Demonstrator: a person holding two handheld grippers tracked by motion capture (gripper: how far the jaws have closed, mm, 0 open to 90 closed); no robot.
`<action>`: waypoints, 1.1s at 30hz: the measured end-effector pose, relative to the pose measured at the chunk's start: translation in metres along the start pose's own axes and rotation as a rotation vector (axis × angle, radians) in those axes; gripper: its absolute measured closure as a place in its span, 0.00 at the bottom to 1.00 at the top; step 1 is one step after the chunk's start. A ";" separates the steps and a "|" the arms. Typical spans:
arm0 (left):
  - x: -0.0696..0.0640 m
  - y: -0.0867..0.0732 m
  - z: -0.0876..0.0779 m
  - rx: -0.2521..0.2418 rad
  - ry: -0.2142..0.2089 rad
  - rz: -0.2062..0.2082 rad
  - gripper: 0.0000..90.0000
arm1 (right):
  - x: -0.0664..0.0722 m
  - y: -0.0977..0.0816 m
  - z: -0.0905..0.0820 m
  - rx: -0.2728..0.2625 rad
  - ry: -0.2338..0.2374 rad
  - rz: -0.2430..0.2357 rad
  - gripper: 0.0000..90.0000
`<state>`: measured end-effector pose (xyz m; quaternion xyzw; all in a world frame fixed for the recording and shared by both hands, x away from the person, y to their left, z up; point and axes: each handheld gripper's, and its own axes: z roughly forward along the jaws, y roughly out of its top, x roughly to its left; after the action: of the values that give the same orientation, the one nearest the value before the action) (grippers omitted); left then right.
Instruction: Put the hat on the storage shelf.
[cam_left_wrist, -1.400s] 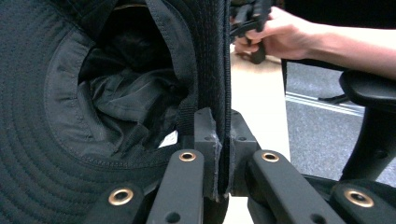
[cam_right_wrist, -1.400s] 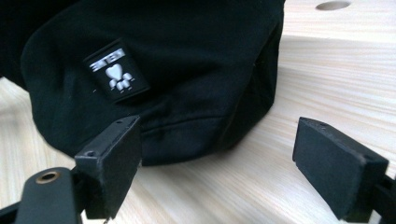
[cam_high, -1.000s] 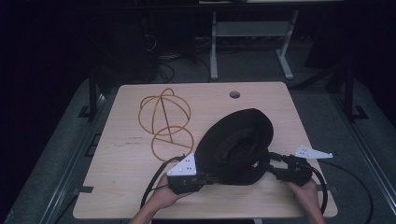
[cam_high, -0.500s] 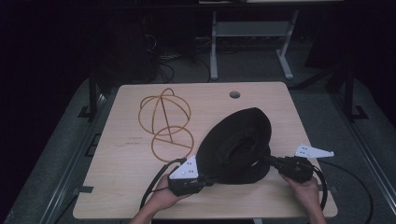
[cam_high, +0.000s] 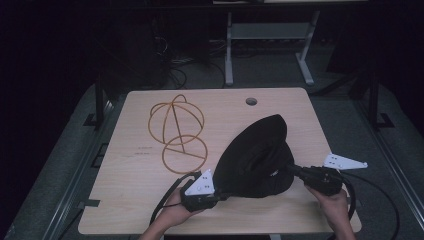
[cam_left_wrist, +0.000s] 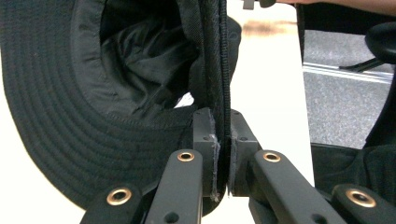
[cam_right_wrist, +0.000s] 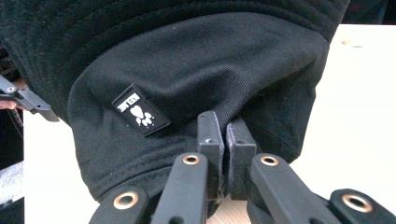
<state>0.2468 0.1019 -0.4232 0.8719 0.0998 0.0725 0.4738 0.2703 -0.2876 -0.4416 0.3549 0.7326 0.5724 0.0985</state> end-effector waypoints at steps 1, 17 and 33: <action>0.000 0.000 0.000 0.002 0.003 0.001 0.94 | 0.000 0.001 -0.001 0.001 0.000 -0.007 0.97; 0.002 0.000 0.001 0.020 0.035 0.004 0.91 | 0.009 0.026 -0.013 -0.040 -0.011 -0.060 0.97; 0.005 -0.002 -0.004 0.036 0.070 -0.018 0.77 | 0.019 0.068 -0.023 -0.031 -0.042 -0.129 0.98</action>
<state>0.2502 0.1073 -0.4223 0.8764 0.1253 0.0967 0.4549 0.2713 -0.2869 -0.3670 0.3175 0.7426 0.5687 0.1560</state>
